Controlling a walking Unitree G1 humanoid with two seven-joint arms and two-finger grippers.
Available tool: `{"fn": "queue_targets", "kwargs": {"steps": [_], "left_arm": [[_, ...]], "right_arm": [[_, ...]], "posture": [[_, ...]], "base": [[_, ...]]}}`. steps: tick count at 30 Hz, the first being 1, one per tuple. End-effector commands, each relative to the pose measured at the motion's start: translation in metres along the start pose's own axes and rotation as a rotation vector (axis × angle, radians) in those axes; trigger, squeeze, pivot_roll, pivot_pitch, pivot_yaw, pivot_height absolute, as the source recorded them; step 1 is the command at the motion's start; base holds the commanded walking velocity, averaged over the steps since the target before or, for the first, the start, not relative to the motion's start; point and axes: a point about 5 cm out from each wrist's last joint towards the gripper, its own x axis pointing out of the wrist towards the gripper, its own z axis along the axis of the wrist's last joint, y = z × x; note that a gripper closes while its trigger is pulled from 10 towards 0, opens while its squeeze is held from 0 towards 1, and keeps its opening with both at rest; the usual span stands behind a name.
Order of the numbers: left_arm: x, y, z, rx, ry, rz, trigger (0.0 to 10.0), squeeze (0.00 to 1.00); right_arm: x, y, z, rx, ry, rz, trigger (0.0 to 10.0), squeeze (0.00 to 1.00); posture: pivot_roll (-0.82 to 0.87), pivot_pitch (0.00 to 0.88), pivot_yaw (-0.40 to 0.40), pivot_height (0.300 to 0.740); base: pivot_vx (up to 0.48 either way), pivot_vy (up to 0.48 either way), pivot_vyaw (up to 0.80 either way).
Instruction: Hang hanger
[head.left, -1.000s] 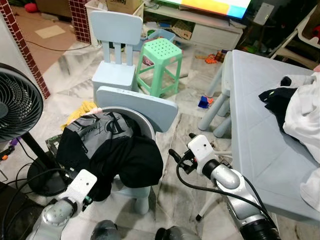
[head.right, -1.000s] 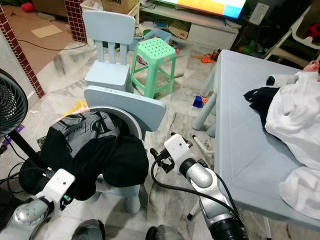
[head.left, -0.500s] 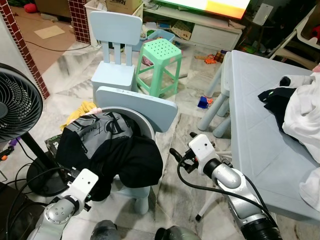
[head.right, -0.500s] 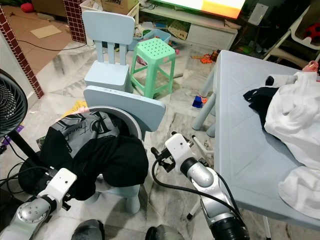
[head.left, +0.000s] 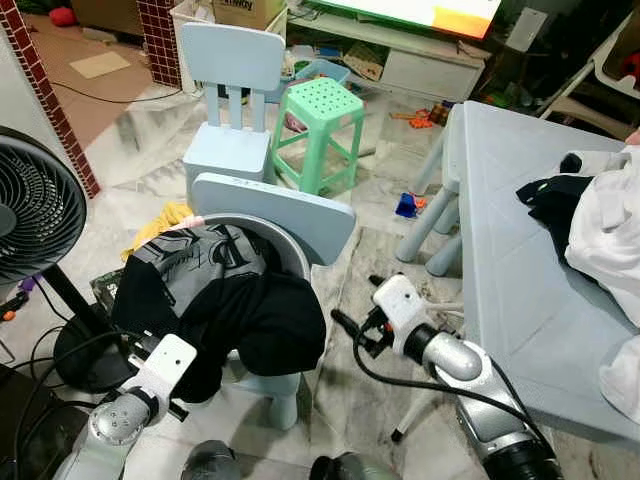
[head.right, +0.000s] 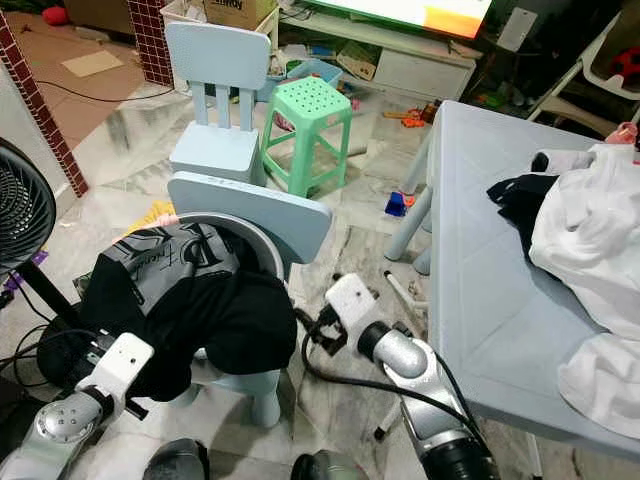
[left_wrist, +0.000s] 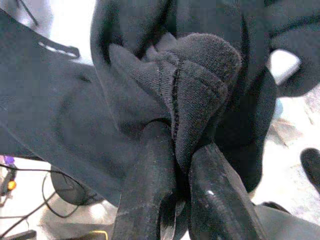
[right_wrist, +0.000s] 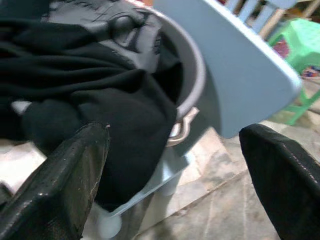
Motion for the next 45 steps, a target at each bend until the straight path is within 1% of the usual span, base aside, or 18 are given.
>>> {"fn": "queue_targets", "kwargs": {"steps": [1, 8, 11, 15, 16, 17, 21, 28, 30, 33, 34, 37, 38, 39, 40, 41, 42, 45], "left_arm": [[0.002, 0.004, 0.005, 0.001, -0.030, 0.034, 0.0, 0.00], [0.006, 0.019, 0.018, -0.009, -0.121, 0.135, 0.0, 0.00], [0.004, 0.033, 0.037, 0.014, -0.230, 0.261, 0.0, 0.00], [0.000, 0.040, 0.067, 0.013, -0.390, 0.322, 0.0, 0.00], [-0.002, 0.040, 0.089, -0.003, -0.485, 0.330, 0.0, 0.00], [-0.002, 0.040, 0.094, -0.014, -0.508, 0.329, 0.0, 0.00], [-0.007, 0.038, 0.146, -0.061, -0.711, 0.314, 0.0, 0.00], [-0.018, 0.034, 0.210, -0.127, -0.934, 0.229, 0.0, 0.00], [-0.026, 0.035, 0.239, -0.139, -1.027, 0.201, 0.0, 0.00], [-0.037, 0.039, 0.269, -0.152, -1.130, 0.188, 0.0, 0.00], [-0.046, 0.041, 0.293, -0.149, -1.217, 0.178, 0.0, 0.00], [-0.062, 0.044, 0.329, -0.154, -1.345, 0.150, 0.0, 0.00], [-0.077, 0.039, 0.353, -0.140, -1.445, 0.060, 0.0, 0.00], [-0.077, 0.039, 0.353, -0.140, -1.445, 0.060, 0.0, 0.00], [-0.088, 0.033, 0.365, -0.117, -1.499, -0.022, 0.0, 0.00], [-0.091, 0.032, 0.367, -0.091, -1.512, -0.031, 0.0, 0.00], [-0.088, 0.033, 0.359, -0.054, -1.489, -0.009, 0.0, 0.00], [-0.069, 0.037, 0.334, -0.084, -1.383, 0.010, 0.0, 0.00]], "right_arm": [[-0.003, -0.001, -0.002, 0.007, 0.014, 0.018, 10.0, 0.00], [0.000, 0.003, -0.006, -0.004, 0.047, 0.083, 10.0, 0.00], [0.003, 0.002, -0.007, -0.019, 0.057, 0.069, 10.0, 0.00], [0.006, 0.002, -0.009, -0.013, 0.062, 0.053, 10.0, 0.00], [0.008, 0.001, -0.011, -0.014, 0.064, 0.028, 10.0, 0.00], [0.009, 0.001, -0.011, -0.013, 0.065, 0.020, 10.0, 0.00], [0.016, -0.008, -0.010, 0.019, 0.042, -0.087, 10.0, 0.00], [0.017, -0.027, -0.008, 0.119, -0.022, -0.294, 10.0, 0.00], [0.015, -0.033, -0.009, 0.158, -0.050, -0.365, 10.0, 0.00], [0.015, -0.037, -0.009, 0.176, -0.065, -0.421, 10.0, 0.00], [0.015, -0.042, -0.008, 0.188, -0.076, -0.464, 10.0, 0.00], [0.016, -0.049, -0.007, 0.200, -0.087, -0.531, 10.0, 0.00], [0.017, -0.055, -0.004, 0.206, -0.092, -0.574, 10.0, 0.00], [0.017, -0.055, -0.004, 0.206, -0.092, -0.574, 10.0, 0.00], [0.018, -0.059, -0.002, 0.205, -0.097, -0.603, 10.0, 0.00], [0.018, -0.060, -0.001, 0.207, -0.102, -0.609, 10.0, 0.00], [0.017, -0.062, 0.000, 0.213, -0.110, -0.615, 10.0, 0.00], [0.015, -0.064, -0.001, 0.214, -0.116, -0.628, 10.0, 0.00]], "posture": [[0.06, 0.028, -0.119, 0.740], [0.07, 0.007, -0.108, 0.740], [0.08, 0.000, -0.099, 0.740], [0.09, 0.000, -0.093, 0.740], [0.11, 0.000, -0.086, 0.740], [0.11, 0.000, -0.086, 0.740], [0.12, 0.000, -0.064, 0.740], [0.11, 0.000, -0.014, 0.740], [0.11, 0.000, -0.006, 0.740], [0.11, 0.000, 0.001, 0.740], [0.12, 0.000, 0.001, 0.740], [0.12, 0.000, 0.003, 0.740], [0.12, 0.000, 0.008, 0.740], [0.12, 0.000, 0.008, 0.740], [0.12, 0.000, 0.009, 0.740], [0.12, 0.000, 0.012, 0.740], [0.11, 0.000, 0.015, 0.740], [0.11, 0.000, 0.014, 0.740]], "base": [[0.000, 0.000, 0.00], [0.000, 0.000, 0.00], [0.000, 0.000, 0.00], [0.000, 0.000, 0.00], [0.000, 0.000, 0.00], [0.000, 0.000, 0.00], [0.000, 0.000, 0.00], [0.000, 0.000, 0.00], [0.000, 0.000, 0.00], [0.000, 0.000, 0.00], [0.000, 0.000, 0.00], [0.000, 0.000, 0.00], [0.000, 0.000, 0.00], [0.000, 0.000, 0.00], [0.000, 0.000, 0.00], [0.000, 0.000, 0.00], [0.000, 0.000, 0.00], [0.000, 0.000, 0.00]]}}
